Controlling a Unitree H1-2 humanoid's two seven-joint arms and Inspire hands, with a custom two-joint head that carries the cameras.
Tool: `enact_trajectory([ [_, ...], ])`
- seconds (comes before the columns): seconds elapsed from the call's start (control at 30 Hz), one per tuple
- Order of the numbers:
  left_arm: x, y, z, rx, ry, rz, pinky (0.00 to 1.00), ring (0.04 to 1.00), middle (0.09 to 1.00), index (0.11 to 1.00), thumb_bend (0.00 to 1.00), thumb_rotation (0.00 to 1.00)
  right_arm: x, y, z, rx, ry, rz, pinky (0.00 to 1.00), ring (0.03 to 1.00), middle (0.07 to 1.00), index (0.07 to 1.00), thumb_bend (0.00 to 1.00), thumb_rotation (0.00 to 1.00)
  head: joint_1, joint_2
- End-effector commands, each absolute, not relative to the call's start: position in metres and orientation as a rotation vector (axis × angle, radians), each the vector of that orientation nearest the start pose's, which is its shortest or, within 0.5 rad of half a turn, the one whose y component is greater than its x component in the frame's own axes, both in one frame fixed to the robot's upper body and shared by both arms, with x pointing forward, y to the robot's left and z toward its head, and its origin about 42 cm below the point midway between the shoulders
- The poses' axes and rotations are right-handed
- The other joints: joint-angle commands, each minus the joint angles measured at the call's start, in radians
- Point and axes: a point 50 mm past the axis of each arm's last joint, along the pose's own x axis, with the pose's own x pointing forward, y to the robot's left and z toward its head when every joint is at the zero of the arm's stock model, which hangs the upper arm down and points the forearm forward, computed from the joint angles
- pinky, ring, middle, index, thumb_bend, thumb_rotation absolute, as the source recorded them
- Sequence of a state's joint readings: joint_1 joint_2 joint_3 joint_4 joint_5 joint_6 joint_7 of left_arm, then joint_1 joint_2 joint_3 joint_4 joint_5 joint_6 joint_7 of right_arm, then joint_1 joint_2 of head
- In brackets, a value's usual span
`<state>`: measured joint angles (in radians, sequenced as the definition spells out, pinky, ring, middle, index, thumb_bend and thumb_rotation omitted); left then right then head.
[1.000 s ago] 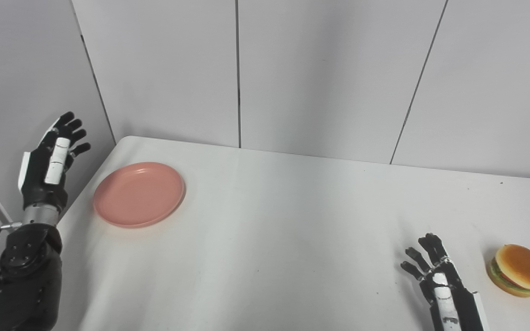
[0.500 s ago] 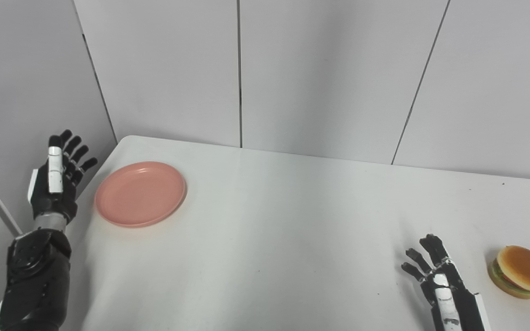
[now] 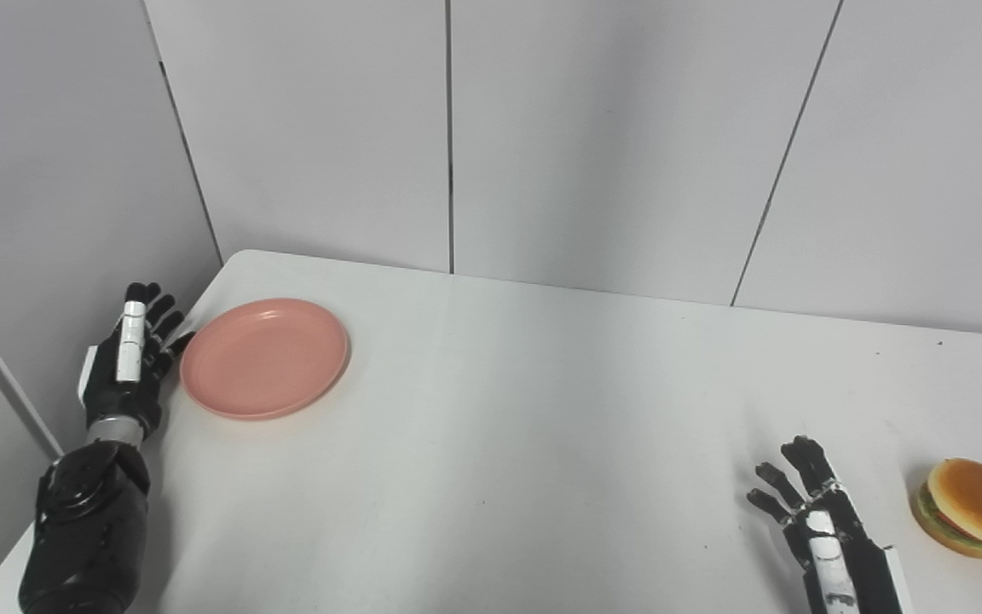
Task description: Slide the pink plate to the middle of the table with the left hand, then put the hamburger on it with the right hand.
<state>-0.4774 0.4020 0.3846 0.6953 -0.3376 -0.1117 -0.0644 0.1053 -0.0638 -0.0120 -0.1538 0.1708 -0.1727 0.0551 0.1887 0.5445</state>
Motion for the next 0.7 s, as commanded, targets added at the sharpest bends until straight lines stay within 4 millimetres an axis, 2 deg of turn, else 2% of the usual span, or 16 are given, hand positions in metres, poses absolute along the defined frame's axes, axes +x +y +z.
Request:
enact_trajectory([
  [0.0, 0.416, 0.451, 0.162, -0.109, -0.112, 0.382, 0.73, 0.868, 0.887, 0.872, 0.88, 0.8, 0.236, -0.24, 0.111, 0.095, -0.195, 0.008, 0.78, 0.839, 0.921, 0.898, 0.76, 0.79, 0.0, 0.0],
  [0.3, 0.413, 0.437, 0.15, -0.11, -0.106, 0.311, 0.74, 0.869, 0.869, 0.861, 0.89, 0.76, 0.236, -0.24, 0.11, 0.093, -0.194, 0.009, 0.79, 0.846, 0.929, 0.904, 0.76, 0.8, -0.008, 0.005],
  [0.53, 0.415, 0.422, 0.149, -0.101, -0.112, 0.255, 0.73, 0.848, 0.855, 0.856, 0.91, 0.77, 0.236, -0.238, 0.11, 0.09, -0.195, 0.012, 0.79, 0.845, 0.924, 0.904, 0.76, 0.8, -0.018, 0.007],
  [0.67, 0.416, 0.416, 0.151, -0.088, -0.112, 0.224, 0.74, 0.857, 0.863, 0.866, 0.87, 0.78, 0.236, -0.236, 0.111, 0.091, -0.194, 0.012, 0.78, 0.839, 0.919, 0.898, 0.77, 0.8, -0.022, 0.007],
])
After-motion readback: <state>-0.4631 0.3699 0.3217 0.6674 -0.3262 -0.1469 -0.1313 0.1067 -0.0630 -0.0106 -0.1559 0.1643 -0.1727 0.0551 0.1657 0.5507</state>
